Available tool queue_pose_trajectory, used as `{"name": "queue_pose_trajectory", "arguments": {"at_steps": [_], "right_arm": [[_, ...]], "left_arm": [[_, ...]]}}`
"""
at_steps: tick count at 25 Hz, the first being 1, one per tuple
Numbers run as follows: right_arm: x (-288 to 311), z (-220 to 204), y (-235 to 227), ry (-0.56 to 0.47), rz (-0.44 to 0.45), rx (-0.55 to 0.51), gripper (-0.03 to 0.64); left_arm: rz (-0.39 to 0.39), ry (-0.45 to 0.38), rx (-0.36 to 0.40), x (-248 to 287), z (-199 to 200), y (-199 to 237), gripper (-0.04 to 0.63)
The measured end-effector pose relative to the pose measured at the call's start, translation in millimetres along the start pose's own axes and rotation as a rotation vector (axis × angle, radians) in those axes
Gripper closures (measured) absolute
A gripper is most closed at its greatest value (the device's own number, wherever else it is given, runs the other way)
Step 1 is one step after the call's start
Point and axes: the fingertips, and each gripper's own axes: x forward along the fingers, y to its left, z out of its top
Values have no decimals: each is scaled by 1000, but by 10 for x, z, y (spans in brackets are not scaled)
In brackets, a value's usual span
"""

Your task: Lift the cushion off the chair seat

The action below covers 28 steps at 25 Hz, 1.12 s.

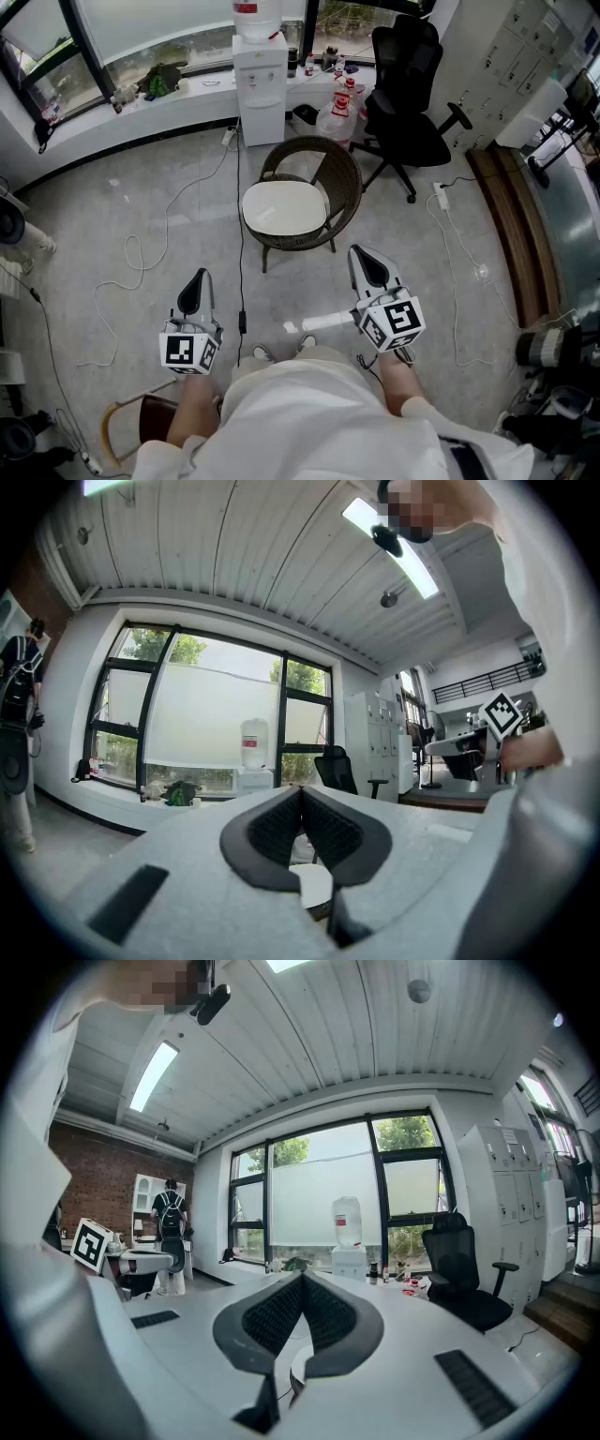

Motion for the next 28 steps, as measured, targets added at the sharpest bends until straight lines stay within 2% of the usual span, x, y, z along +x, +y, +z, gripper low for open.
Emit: {"name": "queue_pose_trajectory", "arguments": {"at_steps": [8, 13, 18, 20, 25, 26, 28], "right_arm": [[-6, -48, -76, 6, 4, 14, 617], [-20, -72, -119, -39, 87, 76, 616], [-14, -159, -342, -30, 104, 120, 618], [-8, -198, -427, -21, 124, 157, 556], [1, -257, -603, -24, 161, 210, 505], [12, -268, -637, -28, 170, 241, 464], [56, -292, -713, -41, 186, 320, 330]], "left_arm": [[8, 10, -5, 38, -35, -67, 580], [27, 19, -2, 93, -55, -144, 580], [38, 26, 4, 237, -64, -313, 580], [36, 30, 5, 313, -76, -403, 580], [28, 30, 5, 502, -95, -622, 580], [30, 33, 3, 527, -100, -645, 580], [34, 40, 1, 564, -109, -674, 580]]}}
